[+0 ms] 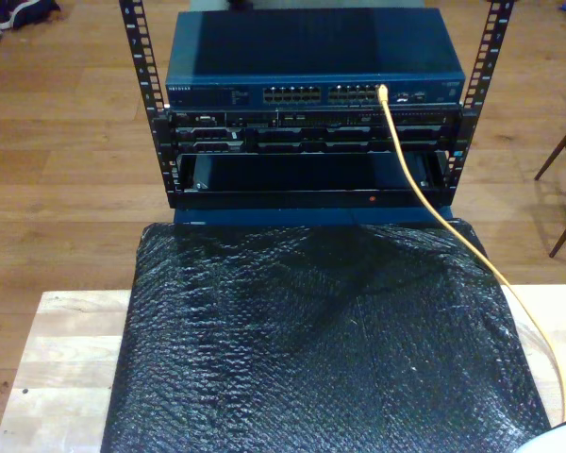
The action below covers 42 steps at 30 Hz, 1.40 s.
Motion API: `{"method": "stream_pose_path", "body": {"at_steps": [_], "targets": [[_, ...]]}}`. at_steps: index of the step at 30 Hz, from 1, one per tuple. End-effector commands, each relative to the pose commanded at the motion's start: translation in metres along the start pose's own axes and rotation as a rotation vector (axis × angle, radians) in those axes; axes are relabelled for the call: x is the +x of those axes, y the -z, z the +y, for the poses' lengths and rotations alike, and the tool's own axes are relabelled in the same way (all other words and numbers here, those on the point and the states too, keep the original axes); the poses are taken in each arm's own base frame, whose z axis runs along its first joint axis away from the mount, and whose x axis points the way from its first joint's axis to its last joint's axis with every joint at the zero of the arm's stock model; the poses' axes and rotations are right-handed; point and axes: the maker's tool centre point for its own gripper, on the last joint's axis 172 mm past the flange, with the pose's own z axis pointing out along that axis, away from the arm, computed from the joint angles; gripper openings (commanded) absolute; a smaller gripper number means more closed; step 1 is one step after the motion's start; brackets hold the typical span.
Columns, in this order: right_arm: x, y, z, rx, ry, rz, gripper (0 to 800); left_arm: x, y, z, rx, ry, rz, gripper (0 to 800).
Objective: Grab the cable and plug it in
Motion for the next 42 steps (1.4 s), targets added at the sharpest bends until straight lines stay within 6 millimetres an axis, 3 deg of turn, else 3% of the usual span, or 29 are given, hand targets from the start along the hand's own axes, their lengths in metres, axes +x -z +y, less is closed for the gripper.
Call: {"method": "stream_pose_path", "body": {"at_steps": [6, 13, 42], "targets": [[0.002, -0.025, -0.004, -0.002, -0.019, -0.017, 799, 0.000, 0.000, 0.000, 0.000, 0.000, 0.000, 800], [0.002, -0.039, -0.010, -0.008, -0.009, -0.041, 799, 0.000, 0.000, 0.000, 0.000, 0.000, 0.000, 800], [0.000, -0.039, -0.015, -0.016, -0.040, -0.049, 800, 0.000, 0.000, 0.000, 0.000, 0.000, 0.000, 800]]}}
